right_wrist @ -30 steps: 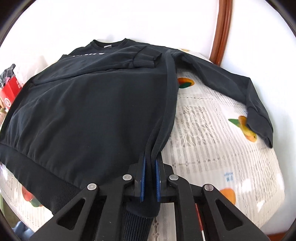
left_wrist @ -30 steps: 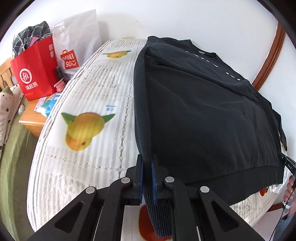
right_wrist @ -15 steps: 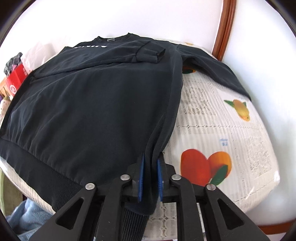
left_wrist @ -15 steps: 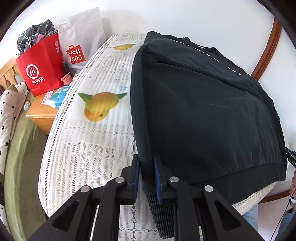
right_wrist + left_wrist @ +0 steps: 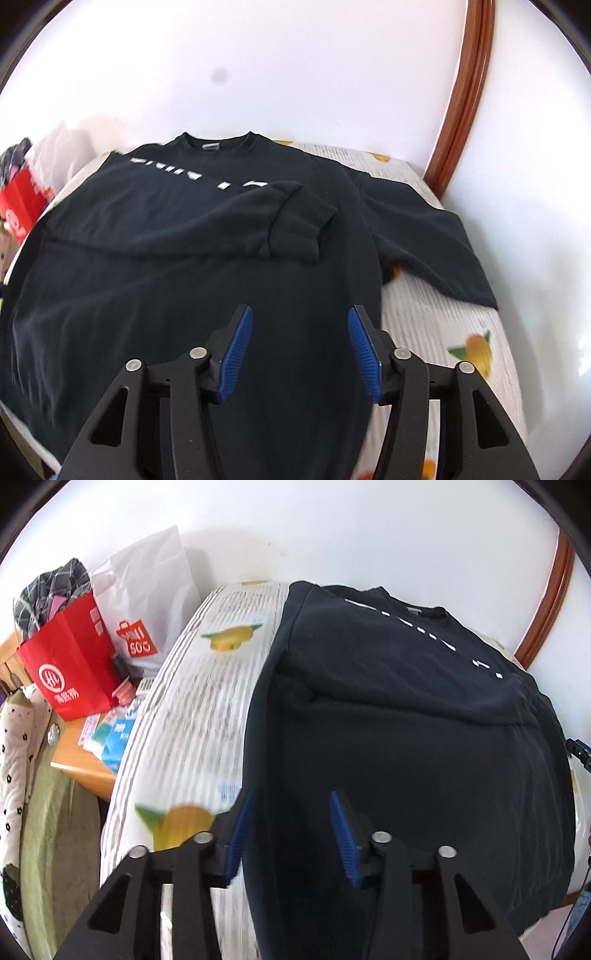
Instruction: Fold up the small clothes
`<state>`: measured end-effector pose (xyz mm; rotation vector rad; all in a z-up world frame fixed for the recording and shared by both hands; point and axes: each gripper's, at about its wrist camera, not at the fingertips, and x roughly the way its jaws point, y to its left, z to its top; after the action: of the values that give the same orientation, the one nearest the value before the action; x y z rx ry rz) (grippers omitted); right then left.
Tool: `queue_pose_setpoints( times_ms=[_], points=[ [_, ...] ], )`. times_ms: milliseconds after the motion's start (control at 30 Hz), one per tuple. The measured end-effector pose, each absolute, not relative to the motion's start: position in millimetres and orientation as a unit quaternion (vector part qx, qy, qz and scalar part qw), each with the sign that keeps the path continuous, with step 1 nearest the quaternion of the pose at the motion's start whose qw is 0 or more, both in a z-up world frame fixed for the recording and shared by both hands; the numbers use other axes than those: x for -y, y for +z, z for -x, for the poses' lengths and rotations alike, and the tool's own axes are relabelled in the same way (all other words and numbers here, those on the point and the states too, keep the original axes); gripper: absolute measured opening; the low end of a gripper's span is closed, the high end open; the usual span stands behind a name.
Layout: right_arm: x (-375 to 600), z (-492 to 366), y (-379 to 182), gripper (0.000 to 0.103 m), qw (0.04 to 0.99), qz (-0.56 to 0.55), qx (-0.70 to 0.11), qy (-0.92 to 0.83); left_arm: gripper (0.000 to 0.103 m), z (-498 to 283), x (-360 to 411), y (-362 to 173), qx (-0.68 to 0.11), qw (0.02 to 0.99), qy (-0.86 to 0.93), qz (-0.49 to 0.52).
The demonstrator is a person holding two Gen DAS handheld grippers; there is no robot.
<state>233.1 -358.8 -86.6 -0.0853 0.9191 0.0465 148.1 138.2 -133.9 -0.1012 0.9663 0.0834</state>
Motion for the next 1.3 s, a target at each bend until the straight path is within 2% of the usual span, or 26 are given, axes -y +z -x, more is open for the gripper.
queue_pose_setpoints(
  times_ms=[233,400,500,533,567,600,633,667,767,833,1000,1167,1233,1300],
  points=[
    [382.0,-325.4,-128.7,0.057,0.873,-0.027,-0.487,0.014,0.05,-194.5,-144.4,-142.1,-0.456,0.887,0.069,0.039],
    [391.7,-357.0,-154.3,0.056,0.864,-0.061,-0.5,0.019,0.05,-220.5,-158.3,-155.9,-0.461,0.882,0.085,0.041],
    [390.3,-365.4,-162.5,0.044,0.863,-0.064,-0.501,0.023,0.047,-235.4,-164.1,-160.4,-0.459,0.884,0.076,0.057],
    [389.4,-365.8,-162.3,0.035,0.865,-0.057,-0.497,0.02,0.046,-239.6,-164.5,-160.9,-0.457,0.884,0.074,0.059],
    [387.6,-365.8,-161.3,0.02,0.869,-0.045,-0.492,0.021,0.043,-244.3,-165.3,-161.5,-0.455,0.886,0.069,0.063],
    [387.4,-365.2,-159.4,0.017,0.872,-0.038,-0.488,0.025,0.036,-247.7,-165.0,-161.6,-0.453,0.887,0.066,0.065],
    [388.5,-363.9,-155.2,0.014,0.875,-0.036,-0.482,0.035,0.031,-251.1,-164.2,-161.5,-0.45,0.888,0.065,0.067],
    [392.3,-361.2,-149.1,0.012,0.879,-0.045,-0.472,0.047,0.018,-253.9,-165.5,-161.2,-0.445,0.89,0.061,0.072],
    [409.5,-350.2,-130.2,0.011,0.891,-0.08,-0.442,0.07,0.006,-256.6,-173.6,-161.1,-0.433,0.893,0.076,0.095],
    [418.5,-345.5,-128.0,0.011,0.89,-0.096,-0.439,0.075,0.006,-256.5,-179.8,-166.0,-0.436,0.89,0.077,0.11],
    [410.5,-354.3,-160.0,0.012,0.858,-0.058,-0.507,0.052,0.006,-255.8,-177.9,-169.6,-0.439,0.889,0.078,0.106],
    [411.9,-340.7,-151.7,0.022,0.865,-0.04,-0.498,0.036,0.01,-250.2,-175.1,-171.4,-0.452,0.883,0.086,0.093],
    [417.7,-330.5,-146.0,0.024,0.871,-0.037,-0.489,0.034,0.014,-247.0,-172.7,-173.6,-0.461,0.879,0.085,0.086],
    [430.6,-318.1,-137.6,0.027,0.881,-0.027,-0.472,0.022,0.026,-240.7,-169.0,-174.1,-0.465,0.878,0.086,0.074]
  ],
)
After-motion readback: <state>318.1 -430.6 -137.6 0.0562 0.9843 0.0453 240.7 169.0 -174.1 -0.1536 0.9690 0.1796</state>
